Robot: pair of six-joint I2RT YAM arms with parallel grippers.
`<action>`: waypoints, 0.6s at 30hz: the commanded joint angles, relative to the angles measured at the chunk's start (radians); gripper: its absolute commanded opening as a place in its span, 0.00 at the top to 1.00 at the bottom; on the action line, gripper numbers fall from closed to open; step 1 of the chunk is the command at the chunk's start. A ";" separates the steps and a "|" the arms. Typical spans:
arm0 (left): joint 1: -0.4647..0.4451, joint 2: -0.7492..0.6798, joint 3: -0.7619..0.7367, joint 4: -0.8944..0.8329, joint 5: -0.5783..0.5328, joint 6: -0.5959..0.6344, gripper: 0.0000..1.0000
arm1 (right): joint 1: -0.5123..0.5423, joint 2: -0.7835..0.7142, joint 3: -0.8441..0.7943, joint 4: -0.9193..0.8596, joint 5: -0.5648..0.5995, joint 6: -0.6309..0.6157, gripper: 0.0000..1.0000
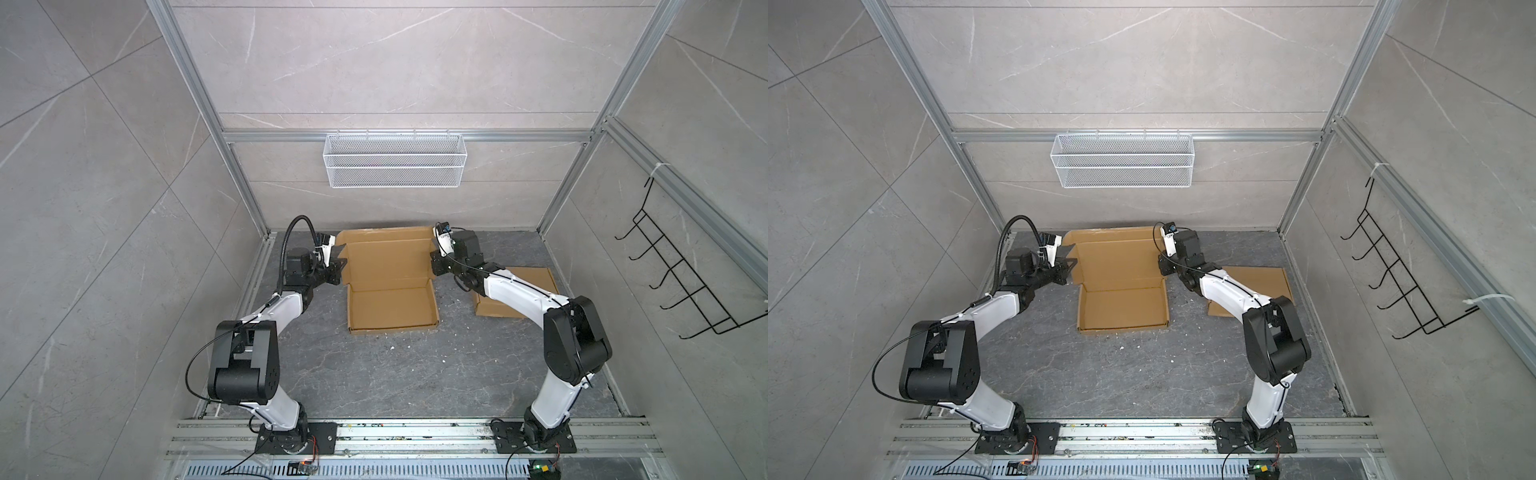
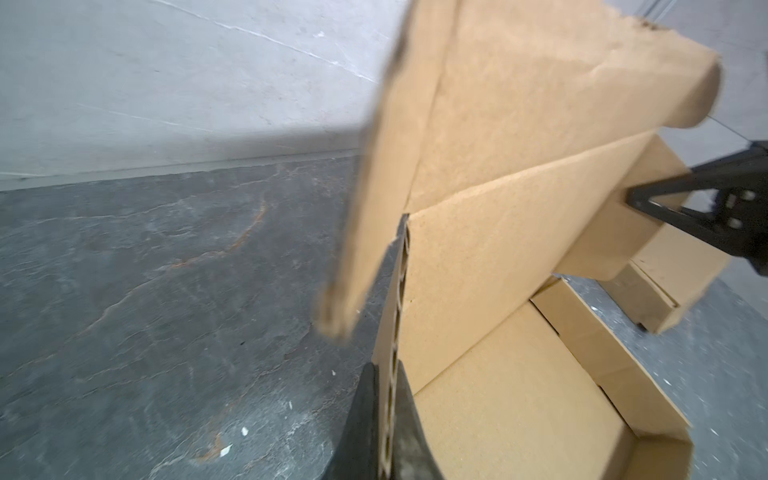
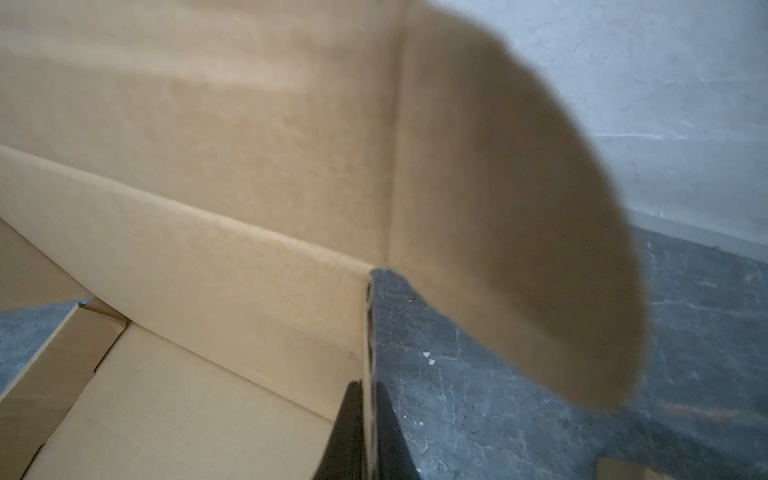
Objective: Fold the paper box
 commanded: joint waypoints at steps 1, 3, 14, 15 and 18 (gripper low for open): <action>-0.034 -0.059 -0.035 0.124 -0.060 -0.047 1.00 | 0.039 -0.043 -0.036 0.050 0.073 0.079 0.94; -0.047 -0.069 -0.056 0.174 -0.090 -0.078 1.00 | 0.054 -0.051 -0.054 0.081 0.101 0.108 0.96; -0.142 -0.065 -0.083 0.359 -0.248 -0.186 1.00 | 0.116 -0.067 -0.078 0.161 0.221 0.221 1.00; -0.145 -0.066 -0.088 0.382 -0.261 -0.194 1.00 | 0.121 -0.069 -0.081 0.172 0.233 0.221 1.00; -0.153 -0.059 -0.101 0.438 -0.272 -0.214 1.00 | 0.128 -0.069 -0.096 0.218 0.254 0.219 1.00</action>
